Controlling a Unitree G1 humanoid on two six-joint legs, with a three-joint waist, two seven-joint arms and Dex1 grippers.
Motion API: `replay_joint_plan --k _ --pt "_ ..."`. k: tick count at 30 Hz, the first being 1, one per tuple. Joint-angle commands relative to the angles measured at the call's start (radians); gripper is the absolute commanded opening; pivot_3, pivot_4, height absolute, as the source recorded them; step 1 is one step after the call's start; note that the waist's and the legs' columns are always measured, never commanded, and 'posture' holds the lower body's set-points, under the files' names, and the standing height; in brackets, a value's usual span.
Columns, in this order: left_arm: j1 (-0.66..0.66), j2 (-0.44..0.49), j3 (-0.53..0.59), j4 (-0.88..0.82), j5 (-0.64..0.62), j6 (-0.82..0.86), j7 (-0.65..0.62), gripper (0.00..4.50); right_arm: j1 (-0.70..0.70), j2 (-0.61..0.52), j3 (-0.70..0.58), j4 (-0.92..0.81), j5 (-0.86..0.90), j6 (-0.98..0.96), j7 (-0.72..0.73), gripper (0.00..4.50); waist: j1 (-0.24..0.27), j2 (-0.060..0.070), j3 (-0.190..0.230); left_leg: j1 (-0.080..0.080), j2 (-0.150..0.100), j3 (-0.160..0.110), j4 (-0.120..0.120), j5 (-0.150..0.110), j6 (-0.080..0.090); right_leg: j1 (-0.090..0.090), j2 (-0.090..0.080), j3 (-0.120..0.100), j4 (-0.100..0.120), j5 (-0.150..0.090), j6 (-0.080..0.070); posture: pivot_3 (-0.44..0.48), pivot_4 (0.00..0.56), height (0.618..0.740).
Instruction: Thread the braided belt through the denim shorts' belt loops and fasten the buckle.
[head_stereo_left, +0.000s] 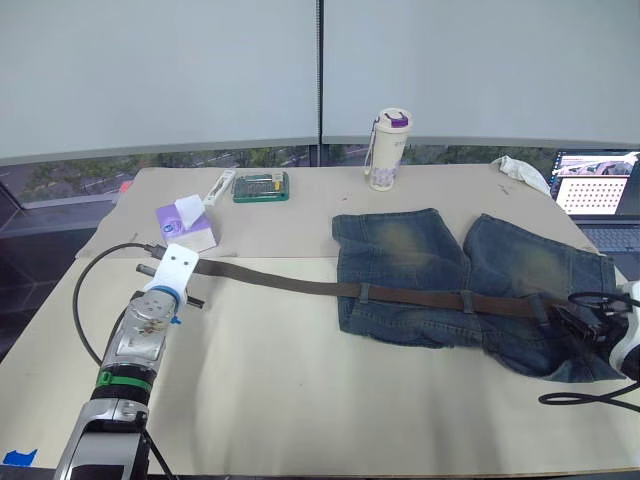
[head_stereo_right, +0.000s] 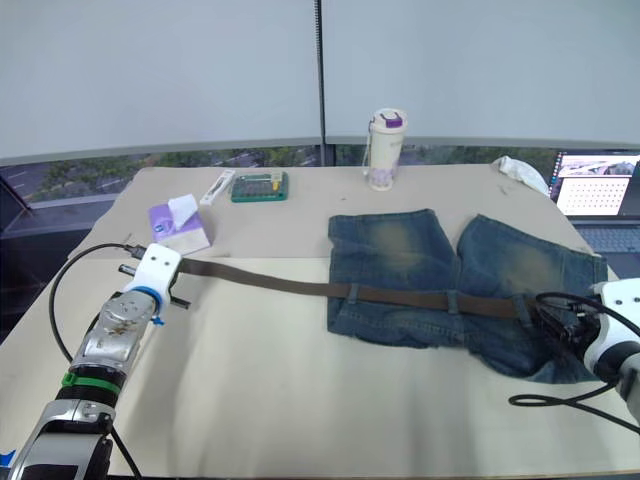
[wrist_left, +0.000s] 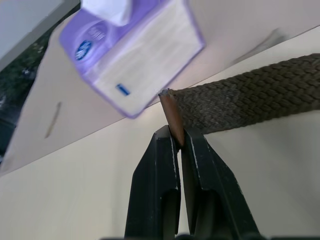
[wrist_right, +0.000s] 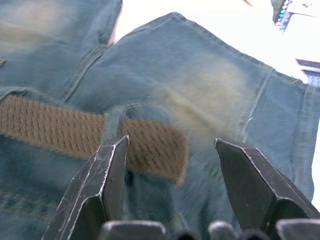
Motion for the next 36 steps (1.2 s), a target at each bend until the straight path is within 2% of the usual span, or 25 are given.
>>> replay_joint_plan --k 1,5,8,17,25,35,36 --pt "0.001 -0.019 -0.012 -0.037 0.001 -0.012 -0.026 0.0 -0.055 -0.024 0.017 0.053 0.01 0.062 0.017 3.07 0.003 0.0 0.0 0.0 0.0 0.0 0.0 0.0 0.0 0.0 0.0 0.0 0.0 0.0 0.0 0.0 0.15 0.74" --pt "0.001 -0.024 -0.004 -0.035 0.006 -0.009 -0.028 0.0 -0.129 -0.021 0.002 0.102 0.081 0.192 0.036 3.07 0.003 -0.001 0.001 0.0 0.0 0.0 0.0 0.0 0.0 0.0 0.0 0.0 0.0 0.0 0.0 0.0 0.15 0.74" --pt "0.003 -0.023 -0.001 -0.036 0.008 -0.009 -0.03 0.0 -0.173 -0.039 0.01 0.138 0.073 0.241 0.022 3.07 0.001 -0.001 0.001 0.0 0.0 0.0 0.0 0.0 0.0 0.0 0.0 0.001 0.0 0.0 0.0 0.0 0.15 0.74" --pt "0.021 -0.016 -0.006 -0.03 0.035 0.017 -0.018 0.0 -0.231 -0.087 0.111 0.275 -0.009 0.194 0.077 3.07 -0.003 0.0 0.0 0.0 0.0 0.001 0.0 0.0 0.001 0.0 0.0 0.001 0.0 0.0 0.0 0.0 0.15 0.74" --pt "0.042 0.022 0.01 -0.005 0.063 0.051 0.008 0.0 -0.224 -0.082 0.097 0.268 -0.028 0.163 0.071 3.07 -0.009 0.001 0.0 0.0 0.0 0.001 0.0 0.0 0.001 0.0 0.0 0.001 0.0 0.0 0.0 0.0 0.15 0.74" --pt "0.055 0.015 0.002 -0.028 0.073 0.08 0.015 0.0 -0.218 -0.061 0.124 0.267 -0.051 0.11 0.077 3.07 -0.011 0.001 0.0 0.001 0.001 0.001 0.0 0.0 0.0 0.0 0.0 0.001 0.001 0.0 0.0 0.0 0.15 0.74" --pt "0.056 0.014 0.002 -0.031 0.073 0.081 0.016 0.0 -0.218 -0.059 0.132 0.262 -0.055 0.109 0.077 3.59 -0.011 0.001 0.0 0.001 0.001 0.001 0.0 0.0 0.0 0.0 0.0 0.001 0.001 0.0 0.0 0.0 0.15 0.74"
